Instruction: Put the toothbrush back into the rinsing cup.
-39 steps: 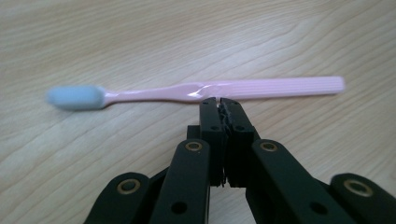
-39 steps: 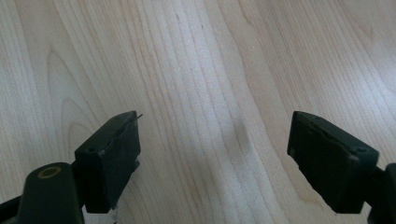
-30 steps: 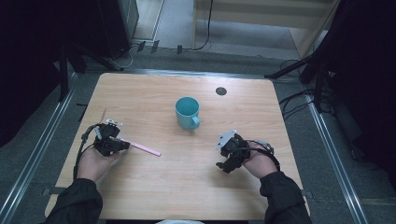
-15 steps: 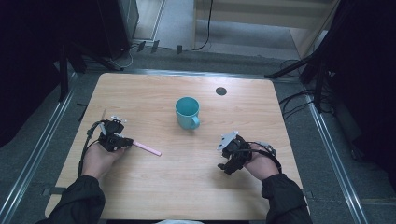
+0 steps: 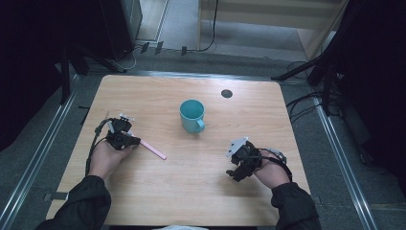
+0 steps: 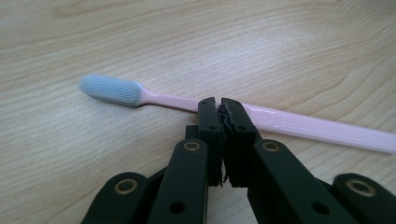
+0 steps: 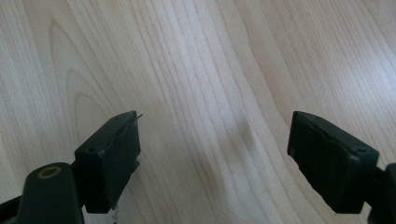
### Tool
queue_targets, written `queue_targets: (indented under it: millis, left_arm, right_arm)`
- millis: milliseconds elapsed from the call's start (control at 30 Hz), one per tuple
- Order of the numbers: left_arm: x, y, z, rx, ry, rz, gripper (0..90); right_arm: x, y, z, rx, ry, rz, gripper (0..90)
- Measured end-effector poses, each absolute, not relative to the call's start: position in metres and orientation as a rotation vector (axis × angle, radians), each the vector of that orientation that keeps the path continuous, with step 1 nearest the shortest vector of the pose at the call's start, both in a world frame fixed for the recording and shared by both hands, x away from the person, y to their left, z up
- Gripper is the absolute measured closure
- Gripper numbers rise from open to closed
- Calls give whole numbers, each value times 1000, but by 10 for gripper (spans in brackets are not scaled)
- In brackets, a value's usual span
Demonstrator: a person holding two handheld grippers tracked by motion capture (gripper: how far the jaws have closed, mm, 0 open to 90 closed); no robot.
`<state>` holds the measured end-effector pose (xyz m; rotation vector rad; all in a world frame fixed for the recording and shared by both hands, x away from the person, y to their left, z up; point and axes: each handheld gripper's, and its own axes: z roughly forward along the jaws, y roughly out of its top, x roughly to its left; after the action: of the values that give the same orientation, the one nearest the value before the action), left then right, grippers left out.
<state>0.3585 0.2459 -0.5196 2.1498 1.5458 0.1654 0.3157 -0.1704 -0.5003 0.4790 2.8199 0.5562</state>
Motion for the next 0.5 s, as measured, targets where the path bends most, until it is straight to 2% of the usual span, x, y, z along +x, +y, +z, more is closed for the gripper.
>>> queue_targets:
  millis: [500]
  left_arm:
    - [388, 231, -520, 2144, 1515, 173, 859]
  right_arm:
    - [306, -185, -502, 547, 2807, 540, 173]
